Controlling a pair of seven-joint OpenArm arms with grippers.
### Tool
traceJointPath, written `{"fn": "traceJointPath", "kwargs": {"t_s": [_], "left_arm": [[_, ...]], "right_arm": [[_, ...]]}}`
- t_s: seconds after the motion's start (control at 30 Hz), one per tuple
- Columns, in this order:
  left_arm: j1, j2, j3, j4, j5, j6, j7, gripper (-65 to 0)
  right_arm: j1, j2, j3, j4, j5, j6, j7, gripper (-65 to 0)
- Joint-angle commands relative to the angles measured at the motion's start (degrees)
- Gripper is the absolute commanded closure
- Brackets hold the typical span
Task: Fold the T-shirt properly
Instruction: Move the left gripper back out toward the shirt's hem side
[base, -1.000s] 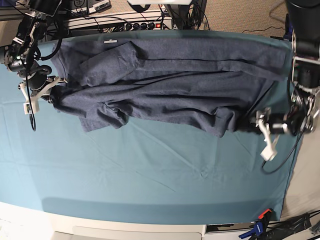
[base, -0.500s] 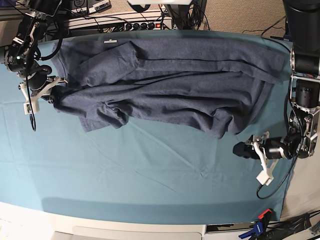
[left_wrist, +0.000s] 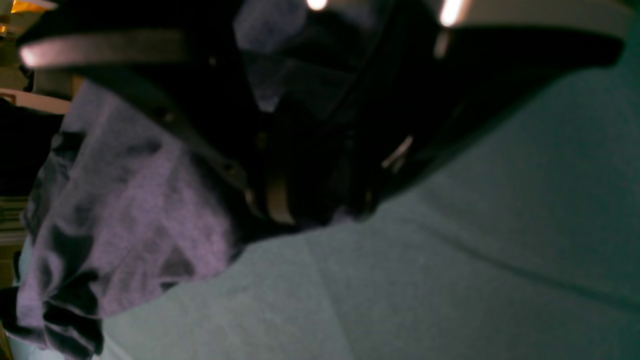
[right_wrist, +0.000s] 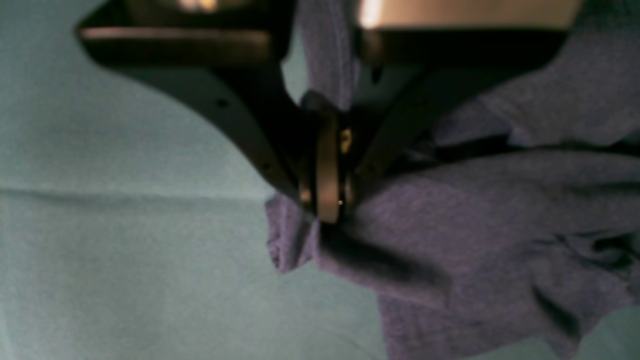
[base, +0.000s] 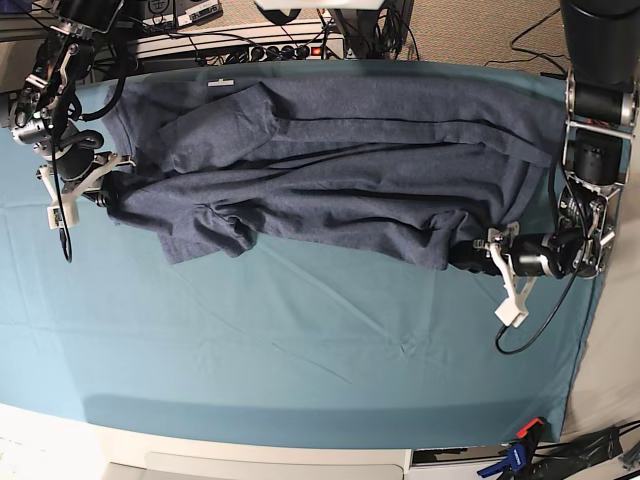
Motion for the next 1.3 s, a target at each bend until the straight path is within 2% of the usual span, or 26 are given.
{"fn": "traceJointPath", "kwargs": {"t_s": [0.0,0.57,0.63,0.73,0.77,1.03,1.27], "left_arm": [[-1.4,-1.2,-0.3,0.7,-0.3,-0.2,-0.3,-20.9],[3.0,-0.1,-0.3,0.7,-2.1,-0.4,0.7,-20.8],[2.9,0.3,-0.3,0.7,-2.1,-1.0,0.7,-17.4],[3.0,0.9,-0.3,0.7,-2.1,-1.4,0.5,-1.2],[3.0,1.0,-0.3,0.7,-2.1,-1.4,0.2,0.0],[0.1,0.4,-2.3,0.7,-2.0,-1.4,-0.3,0.0],[-4.6,-3.4,-5.8,0.7,-1.9,-1.4,-0.1,0.0]], "right_arm": [[0.5,1.0,0.4,1.0,0.8,0.2,1.4,0.0],[0.5,1.0,0.4,1.0,0.8,0.2,1.4,0.0],[0.5,1.0,0.4,1.0,0.8,0.2,1.4,0.0],[0.5,1.0,0.4,1.0,0.8,0.2,1.4,0.0],[0.5,1.0,0.4,1.0,0.8,0.2,1.4,0.0],[0.5,1.0,0.4,1.0,0.7,0.2,1.4,0.0],[0.5,1.0,0.4,1.0,0.7,0.2,1.5,0.0]]}}
